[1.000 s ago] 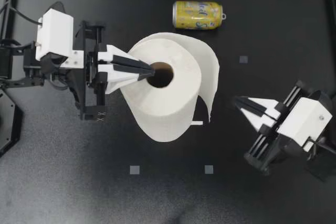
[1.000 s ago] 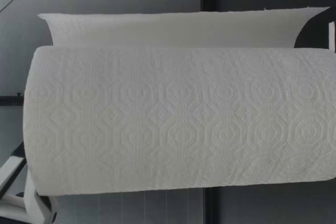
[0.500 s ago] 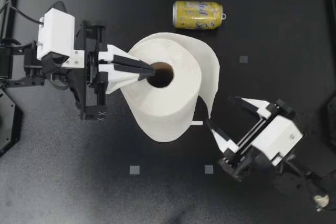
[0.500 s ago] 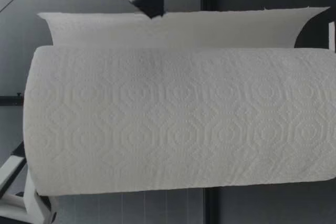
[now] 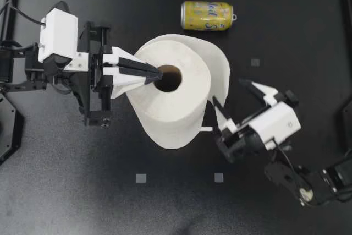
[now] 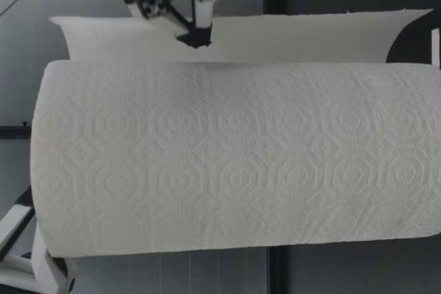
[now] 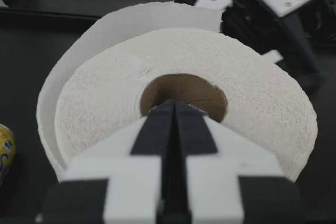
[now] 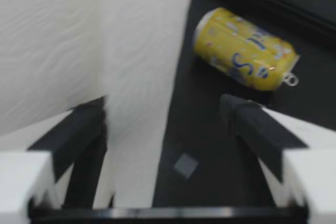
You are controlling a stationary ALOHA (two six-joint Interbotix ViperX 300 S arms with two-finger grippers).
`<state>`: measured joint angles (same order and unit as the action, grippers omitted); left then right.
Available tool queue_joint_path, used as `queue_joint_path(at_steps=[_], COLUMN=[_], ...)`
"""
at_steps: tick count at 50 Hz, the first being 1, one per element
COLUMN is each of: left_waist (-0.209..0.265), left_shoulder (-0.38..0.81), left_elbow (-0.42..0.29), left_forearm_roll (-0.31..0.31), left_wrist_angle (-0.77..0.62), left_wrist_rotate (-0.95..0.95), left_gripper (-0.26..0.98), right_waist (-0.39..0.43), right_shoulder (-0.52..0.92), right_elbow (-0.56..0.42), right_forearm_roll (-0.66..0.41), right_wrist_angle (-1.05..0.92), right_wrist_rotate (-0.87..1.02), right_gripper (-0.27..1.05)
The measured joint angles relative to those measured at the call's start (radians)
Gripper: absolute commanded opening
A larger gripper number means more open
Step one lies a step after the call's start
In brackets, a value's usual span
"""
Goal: Pick up a piece of paper towel and place it on the spilled liquid.
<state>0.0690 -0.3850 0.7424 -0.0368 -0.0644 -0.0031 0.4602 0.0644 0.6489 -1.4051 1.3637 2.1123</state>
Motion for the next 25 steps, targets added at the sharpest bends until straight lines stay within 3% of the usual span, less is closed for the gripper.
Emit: queue_joint_path(at_steps=[14, 19, 25], left_waist=[-0.002, -0.002, -0.002], left_shoulder=[0.000, 0.000, -0.002], left_elbow=[0.002, 0.003, 0.005], left_forearm_roll=[0.000, -0.002, -0.002], left_wrist_angle=[0.000, 0.000, 0.000], left_wrist_rotate=[0.000, -0.002, -0.002], left_gripper=[0.09, 0.09, 0.09], right_waist=[-0.077, -0.084, -0.086], right_shoulder=[0.008, 0.008, 0.008], right_elbow=[-0.002, 0.000, -0.002], right_forearm_roll=[-0.040, -0.078, -0.087], right_wrist_angle=[-0.006, -0.026, -0.051], right_wrist_rotate=[-0.002, -0.002, -0.003], right_gripper=[0.73, 0.57, 0.22])
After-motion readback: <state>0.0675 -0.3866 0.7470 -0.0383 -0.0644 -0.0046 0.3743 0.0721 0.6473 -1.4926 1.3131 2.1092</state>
